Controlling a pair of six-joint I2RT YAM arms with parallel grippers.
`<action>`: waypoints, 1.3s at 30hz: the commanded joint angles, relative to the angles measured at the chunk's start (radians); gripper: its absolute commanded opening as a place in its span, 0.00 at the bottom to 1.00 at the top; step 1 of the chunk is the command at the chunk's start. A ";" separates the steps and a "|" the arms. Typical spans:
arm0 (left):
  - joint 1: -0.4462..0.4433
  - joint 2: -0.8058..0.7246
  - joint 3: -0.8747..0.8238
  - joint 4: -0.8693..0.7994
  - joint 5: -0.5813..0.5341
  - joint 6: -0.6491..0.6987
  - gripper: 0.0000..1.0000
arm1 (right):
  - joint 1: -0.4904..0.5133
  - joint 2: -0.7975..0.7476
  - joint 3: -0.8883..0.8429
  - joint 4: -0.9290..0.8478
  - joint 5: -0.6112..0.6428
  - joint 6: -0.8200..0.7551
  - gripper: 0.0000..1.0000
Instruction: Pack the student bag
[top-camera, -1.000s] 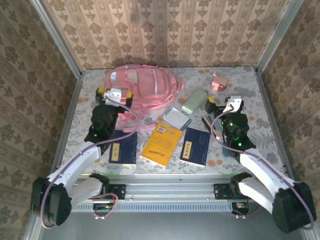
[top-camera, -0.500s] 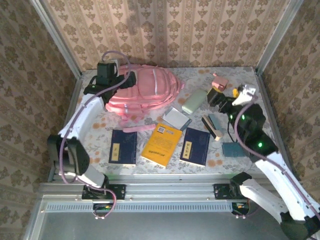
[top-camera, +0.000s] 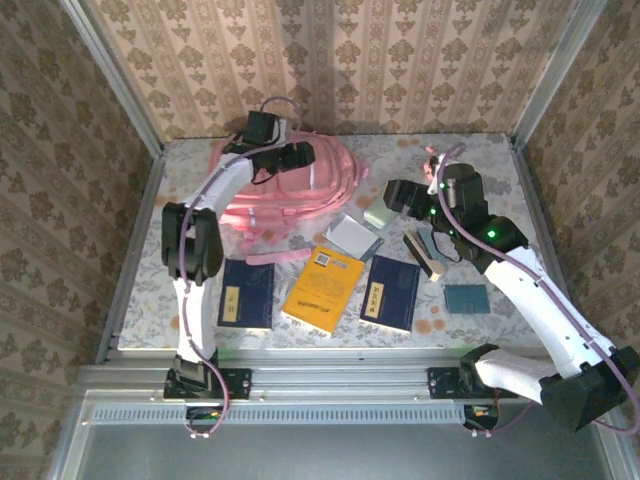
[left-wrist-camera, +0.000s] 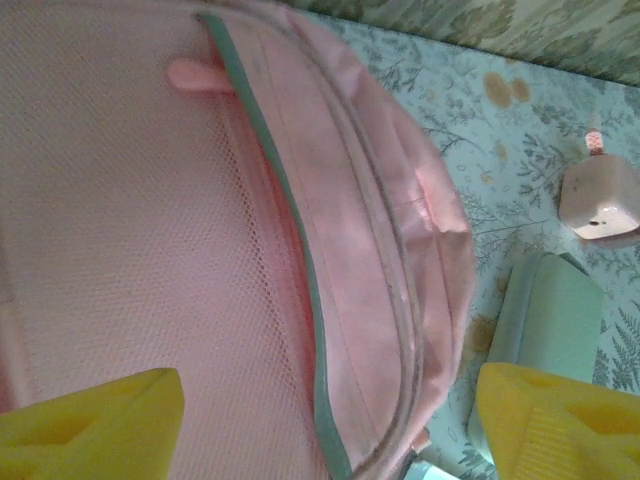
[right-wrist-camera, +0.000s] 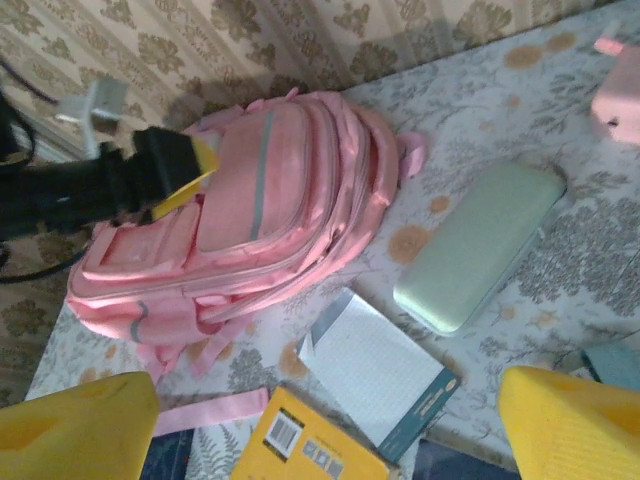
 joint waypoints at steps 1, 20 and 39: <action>-0.005 0.076 0.080 0.020 0.071 -0.056 0.78 | -0.003 0.001 -0.004 -0.024 -0.075 0.005 0.86; -0.037 0.435 0.516 -0.085 0.165 -0.072 0.29 | 0.006 0.126 -0.074 0.045 -0.163 0.042 0.50; 0.040 0.067 0.585 -0.347 0.115 0.089 0.00 | 0.020 0.001 -0.108 0.147 -0.106 0.036 0.62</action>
